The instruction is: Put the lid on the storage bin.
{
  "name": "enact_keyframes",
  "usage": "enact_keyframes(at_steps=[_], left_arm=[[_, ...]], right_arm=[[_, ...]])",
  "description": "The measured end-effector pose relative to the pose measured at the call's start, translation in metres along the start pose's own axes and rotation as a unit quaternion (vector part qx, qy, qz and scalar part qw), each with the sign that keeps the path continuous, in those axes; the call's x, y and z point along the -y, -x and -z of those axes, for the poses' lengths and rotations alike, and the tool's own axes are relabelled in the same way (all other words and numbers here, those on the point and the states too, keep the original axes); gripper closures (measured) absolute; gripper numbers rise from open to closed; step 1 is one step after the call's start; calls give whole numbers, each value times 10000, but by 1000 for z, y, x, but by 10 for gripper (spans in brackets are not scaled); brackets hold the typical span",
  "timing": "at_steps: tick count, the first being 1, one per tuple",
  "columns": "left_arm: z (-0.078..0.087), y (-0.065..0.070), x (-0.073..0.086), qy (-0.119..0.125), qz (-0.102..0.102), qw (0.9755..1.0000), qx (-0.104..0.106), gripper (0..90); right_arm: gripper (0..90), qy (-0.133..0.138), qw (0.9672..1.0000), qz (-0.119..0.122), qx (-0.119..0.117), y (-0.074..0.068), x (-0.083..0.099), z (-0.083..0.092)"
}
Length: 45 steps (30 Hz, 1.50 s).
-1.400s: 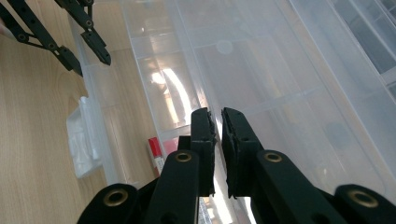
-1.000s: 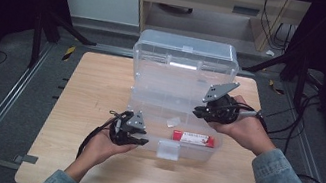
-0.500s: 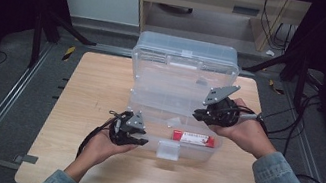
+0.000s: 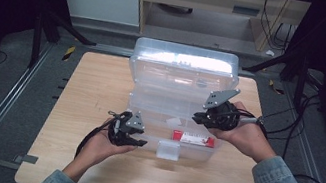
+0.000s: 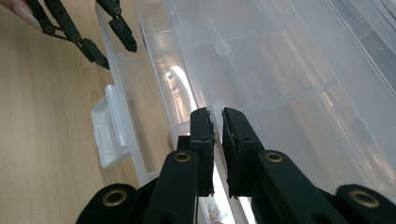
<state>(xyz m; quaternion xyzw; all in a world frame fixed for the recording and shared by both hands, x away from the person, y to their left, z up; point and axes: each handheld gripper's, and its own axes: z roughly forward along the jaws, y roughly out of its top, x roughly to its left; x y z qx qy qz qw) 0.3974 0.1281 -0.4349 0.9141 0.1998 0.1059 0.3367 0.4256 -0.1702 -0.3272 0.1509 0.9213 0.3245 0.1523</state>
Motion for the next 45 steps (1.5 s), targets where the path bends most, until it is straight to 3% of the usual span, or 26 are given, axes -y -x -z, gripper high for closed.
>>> enact_keyframes(at_steps=[5, 8, 11, 14, 15, 17, 19, 24, 25, 29, 32, 38, 45], left_arm=[[21, 3, 0, 282, 172, 9995, -22, 475], [39, 5, -3, 617, 344, 9975, 62, 457], [59, 3, -6, 752, 472, 9961, -12, 466], [80, -3, -9, 957, 660, 9932, -107, 503], [80, -3, -9, 957, 660, 9932, -107, 509], [97, -12, -13, 1058, 793, 9910, -195, 538], [101, -16, -15, 1100, 833, 9903, -179, 561], [121, -35, -25, 1196, 966, 9873, -410, 614], [121, -35, -25, 1196, 966, 9873, -410, 637], [123, -50, -35, 1302, 1110, 9832, -641, 684], [119, -57, -43, 1271, 1103, 9823, -827, 705], [108, -67, -55, 1277, 1193, 9806, -892, 740], [101, -73, -59, 1330, 1317, 9779, -928, 760]], right_arm=[[831, 13, 10000, 2, -12, 0, 0, 0], [831, 9, 10000, 5, -8, 0, 0, 0], [830, 2, 10000, 8, 14, -1, 0, 0], [829, 11, 10000, 8, 22, -1, 1, 0], [829, 11, 10000, 8, 22, -1, 1, 0], [829, 48, 10000, -16, 14, -1, 2, 1], [828, 64, 10000, -21, 11, -1, 2, 1], [827, 84, 10000, -37, 23, -1, 3, 1], [827, 86, 10000, -37, 21, -1, 3, 1], [827, 83, 10000, -38, 27, -1, 3, 1], [827, 86, 9999, -39, 35, -2, 3, 1], [827, 99, 9999, -30, 32, -2, 5, 2], [827, 118, 9999, -51, 33, -4, 6, 2]])
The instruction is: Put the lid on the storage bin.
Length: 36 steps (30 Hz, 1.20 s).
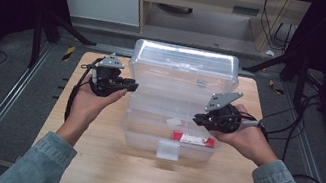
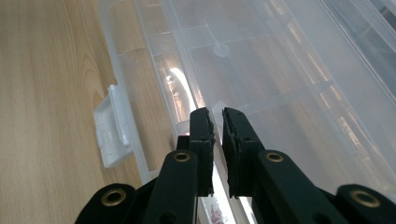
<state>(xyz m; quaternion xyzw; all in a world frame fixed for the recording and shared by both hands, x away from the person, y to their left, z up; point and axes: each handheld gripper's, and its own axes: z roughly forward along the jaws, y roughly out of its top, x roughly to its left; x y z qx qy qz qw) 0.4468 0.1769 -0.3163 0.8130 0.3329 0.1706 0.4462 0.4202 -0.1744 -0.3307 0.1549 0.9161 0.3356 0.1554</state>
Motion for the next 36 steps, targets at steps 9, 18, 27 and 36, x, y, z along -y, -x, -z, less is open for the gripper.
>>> enact_keyframes(at_steps=[9, 18, 27, 36], left_arm=[[2, 0, 1, 104, 45, 9999, -68, 802], [7, 3, 9, 177, 114, 9998, -1, 838], [10, 3, 17, 100, 102, 9999, 74, 872], [10, 4, 25, 59, 109, 9998, 144, 884]], right_arm=[[825, -16, 10000, 56, 23, -6, 4, -1], [826, -41, 10000, 84, -8, -13, 10, -3], [825, -8, 10000, 28, -26, -16, 15, -4], [821, -20, 10000, 12, -50, -19, 19, -6]])
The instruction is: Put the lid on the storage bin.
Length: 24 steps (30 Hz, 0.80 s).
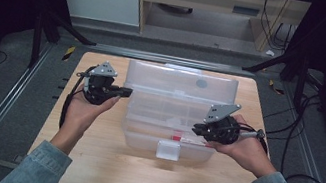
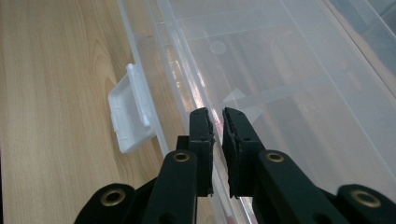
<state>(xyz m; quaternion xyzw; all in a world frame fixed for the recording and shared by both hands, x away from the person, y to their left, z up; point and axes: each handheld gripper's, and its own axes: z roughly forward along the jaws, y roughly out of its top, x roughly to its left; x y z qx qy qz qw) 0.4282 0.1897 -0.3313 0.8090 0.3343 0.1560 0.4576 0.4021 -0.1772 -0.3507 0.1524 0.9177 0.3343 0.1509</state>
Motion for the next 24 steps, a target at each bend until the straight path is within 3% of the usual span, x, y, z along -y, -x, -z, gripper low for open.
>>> enact_keyframes(at_steps=[4, 8, 17, 24], left_arm=[[0, 1, 2, -11, 6, 10000, 25, 887], [0, 2, 7, -43, -3, 10000, 77, 891], [-3, 6, 13, -142, -87, 9998, 124, 894], [-5, 8, 19, -191, -111, 9996, 172, 897]], right_arm=[[803, 58, 10000, -67, -6, -1, 2, 0], [720, 161, 9996, -218, 9, -1, 7, 5], [598, 423, 9967, -594, 344, -6, 24, 30], [603, 527, 9941, -798, 503, -8, 39, 44]])
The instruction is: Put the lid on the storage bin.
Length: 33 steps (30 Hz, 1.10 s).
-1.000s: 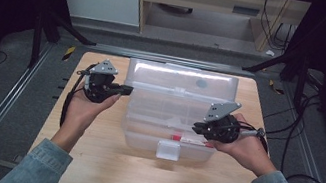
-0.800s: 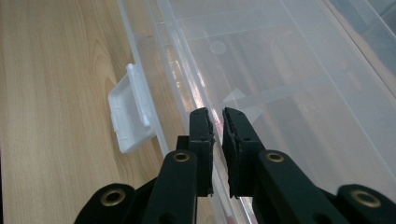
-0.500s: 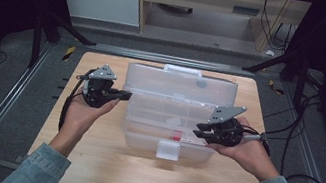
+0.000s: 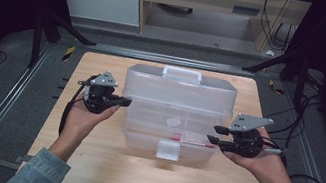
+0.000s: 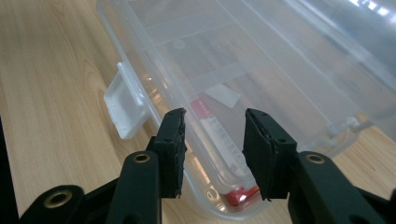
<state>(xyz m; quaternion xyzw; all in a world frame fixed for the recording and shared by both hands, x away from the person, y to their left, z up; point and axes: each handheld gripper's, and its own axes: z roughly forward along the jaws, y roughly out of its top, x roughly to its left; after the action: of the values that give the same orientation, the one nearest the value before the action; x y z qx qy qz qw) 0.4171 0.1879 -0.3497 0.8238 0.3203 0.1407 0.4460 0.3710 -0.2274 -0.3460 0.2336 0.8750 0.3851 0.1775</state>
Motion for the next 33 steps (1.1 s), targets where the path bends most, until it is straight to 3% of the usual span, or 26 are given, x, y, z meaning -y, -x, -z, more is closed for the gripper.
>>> enact_keyframes(at_steps=[13, 26, 33], left_arm=[[2, 0, 13, -18, -23, 9999, 120, 898], [8, -1, 20, 5, -37, 9999, 118, 898], [8, -3, 29, -7, 9, 9999, 117, 897]], right_arm=[[751, 92, 9996, -167, 193, 5, 11, 16], [767, 113, 9991, -271, 300, 7, 21, 24], [763, 111, 9982, -450, 389, 9, 38, 30]])
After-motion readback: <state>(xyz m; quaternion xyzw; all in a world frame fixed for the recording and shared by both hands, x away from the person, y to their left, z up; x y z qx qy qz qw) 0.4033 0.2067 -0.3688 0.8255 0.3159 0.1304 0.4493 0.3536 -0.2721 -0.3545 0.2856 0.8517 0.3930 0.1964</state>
